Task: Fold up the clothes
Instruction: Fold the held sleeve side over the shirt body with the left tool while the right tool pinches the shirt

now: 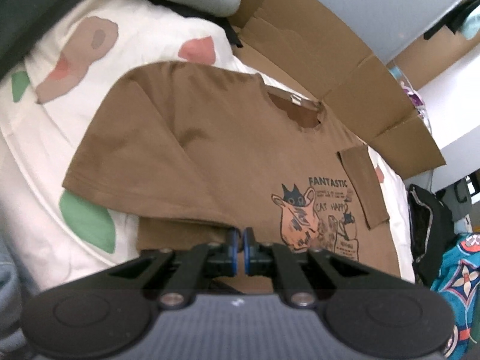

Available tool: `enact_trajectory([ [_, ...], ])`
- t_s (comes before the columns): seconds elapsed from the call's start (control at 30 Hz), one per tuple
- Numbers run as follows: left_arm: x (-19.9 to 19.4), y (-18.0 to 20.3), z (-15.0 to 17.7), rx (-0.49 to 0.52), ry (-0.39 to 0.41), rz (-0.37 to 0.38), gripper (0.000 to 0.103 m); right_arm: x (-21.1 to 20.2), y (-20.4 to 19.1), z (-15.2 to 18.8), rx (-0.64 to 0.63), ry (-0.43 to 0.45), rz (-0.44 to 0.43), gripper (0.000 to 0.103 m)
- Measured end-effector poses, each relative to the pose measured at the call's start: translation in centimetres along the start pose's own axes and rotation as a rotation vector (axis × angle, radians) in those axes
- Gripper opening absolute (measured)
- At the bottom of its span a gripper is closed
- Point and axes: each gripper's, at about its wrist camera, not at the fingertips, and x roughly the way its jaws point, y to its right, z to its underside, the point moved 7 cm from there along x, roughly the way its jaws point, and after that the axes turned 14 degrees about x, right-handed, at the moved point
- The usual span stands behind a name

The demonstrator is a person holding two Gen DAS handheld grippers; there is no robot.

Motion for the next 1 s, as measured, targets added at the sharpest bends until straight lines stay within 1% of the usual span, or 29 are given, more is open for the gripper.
enact_trajectory([
  [0.1, 0.6, 0.1, 0.2, 0.014, -0.024, 0.014, 0.005, -0.1, 0.5, -0.2, 0.027, 0.001, -0.028, 0.005],
  [0.23, 1.5, 0.5, 0.9, 0.015, -0.090, 0.033, 0.007, -0.1, 0.6, -0.2, 0.048, 0.019, -0.029, 0.005],
  [0.27, 1.1, 0.6, 0.9, 0.010, -0.078, 0.039, 0.007, -0.1, 0.6, -0.3, 0.052, 0.019, -0.029, 0.005],
  [0.33, 0.1, 0.5, 1.0, -0.006, -0.048, 0.052, 0.016, 0.0, 0.5, -0.3, 0.059, 0.017, -0.028, 0.005],
  [0.37, -0.4, 0.4, 1.0, -0.010, -0.038, 0.054, 0.019, 0.1, 0.5, -0.5, 0.061, 0.009, -0.028, 0.005],
  [0.43, -1.3, -0.3, 1.1, -0.010, -0.017, 0.025, 0.022, 0.1, 0.5, -0.7, 0.064, -0.007, -0.028, 0.005],
  [0.47, -1.8, -0.7, 1.1, -0.010, -0.006, 0.010, 0.022, 0.1, 0.5, -0.9, 0.065, -0.015, -0.028, 0.006],
  [0.6, -2.4, -3.3, 1.9, -0.065, 0.003, -0.056, 0.022, 0.1, 0.3, -1.6, 0.066, -0.048, -0.017, 0.007],
  [0.7, -2.8, -4.9, 2.6, -0.060, 0.007, -0.129, 0.022, -0.6, 0.2, -2.3, 0.053, -0.071, -0.002, 0.013],
  [0.77, -2.7, -5.8, 3.2, -0.062, 0.001, -0.155, 0.022, -1.4, 0.1, -2.7, 0.033, -0.078, 0.006, 0.026],
  [0.83, -2.3, -6.2, 3.6, -0.056, -0.012, -0.182, 0.022, -2.4, 0.1, -2.9, -0.014, -0.071, 0.015, 0.031],
  [0.9, -1.8, -6.4, 3.9, -0.044, -0.025, -0.201, 0.022, -3.3, 0.0, -3.2, -0.060, -0.064, 0.027, 0.031],
  [1.0, -0.8, -6.4, 4.3, -0.029, -0.042, -0.203, 0.022, -4.4, 0.3, -4.6, -0.110, -0.045, 0.054, 0.031],
])
